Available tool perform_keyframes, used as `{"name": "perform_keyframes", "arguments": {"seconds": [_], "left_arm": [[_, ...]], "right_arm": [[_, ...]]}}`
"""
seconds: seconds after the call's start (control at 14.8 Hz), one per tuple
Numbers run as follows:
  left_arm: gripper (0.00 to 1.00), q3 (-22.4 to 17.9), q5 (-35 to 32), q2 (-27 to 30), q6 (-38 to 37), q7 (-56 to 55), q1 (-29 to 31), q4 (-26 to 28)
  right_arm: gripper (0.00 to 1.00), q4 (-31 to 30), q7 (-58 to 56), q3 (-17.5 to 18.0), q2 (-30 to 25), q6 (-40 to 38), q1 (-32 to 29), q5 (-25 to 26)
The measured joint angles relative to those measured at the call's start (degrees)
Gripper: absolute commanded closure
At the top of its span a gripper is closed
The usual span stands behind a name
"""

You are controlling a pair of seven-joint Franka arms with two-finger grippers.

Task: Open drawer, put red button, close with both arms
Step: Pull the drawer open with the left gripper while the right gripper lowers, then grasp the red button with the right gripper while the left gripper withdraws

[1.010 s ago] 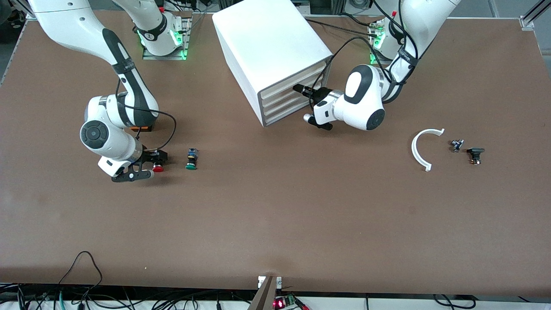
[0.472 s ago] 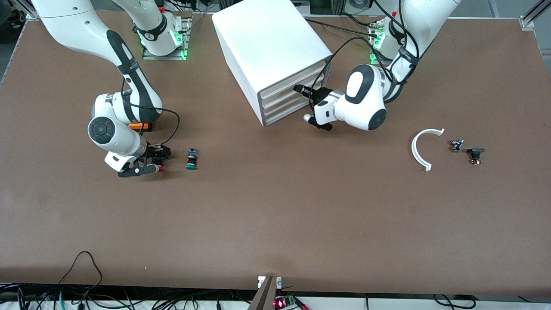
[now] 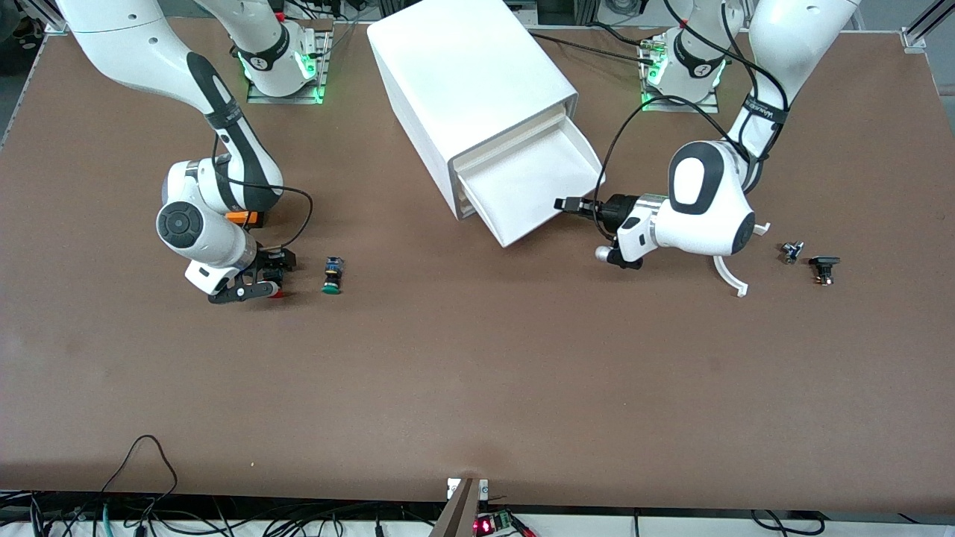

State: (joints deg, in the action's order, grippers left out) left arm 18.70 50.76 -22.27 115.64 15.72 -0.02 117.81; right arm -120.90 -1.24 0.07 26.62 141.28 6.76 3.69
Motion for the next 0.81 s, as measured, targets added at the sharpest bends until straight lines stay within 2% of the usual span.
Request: {"name": "perform_keyframes", "arguments": {"seconds": [0.13, 0.34, 0.47, 0.61, 0.81], "left_arm": [[0.0, -0.6, -0.3, 0.3, 4.1, -0.9, 0.3, -0.5], [0.0, -0.9, -5.0, 2.2, 13.9, -1.2, 1.6, -1.0], [0.0, -1.0, -6.2, 4.9, 18.0, -1.6, 2.3, -1.2], [0.0, -1.1, -7.2, 7.4, 20.5, -1.7, 2.6, -1.1], [0.0, -1.2, -18.1, 11.8, 21.2, -2.1, 4.9, -1.2]], "right_arm": [[0.52, -0.2, 0.0, 0.0, 0.2, 0.0, 0.0, 0.0], [0.71, -0.1, -0.1, 0.0, 0.6, 0.1, 0.0, 0.0], [0.75, 0.0, -0.1, 0.0, 0.6, 0.2, 0.0, 0.0], [0.75, 0.6, -0.1, 0.3, 0.8, 0.4, 0.0, 0.0], [0.75, 2.5, -0.1, 0.8, 0.7, 0.6, 0.1, 0.0]]}}
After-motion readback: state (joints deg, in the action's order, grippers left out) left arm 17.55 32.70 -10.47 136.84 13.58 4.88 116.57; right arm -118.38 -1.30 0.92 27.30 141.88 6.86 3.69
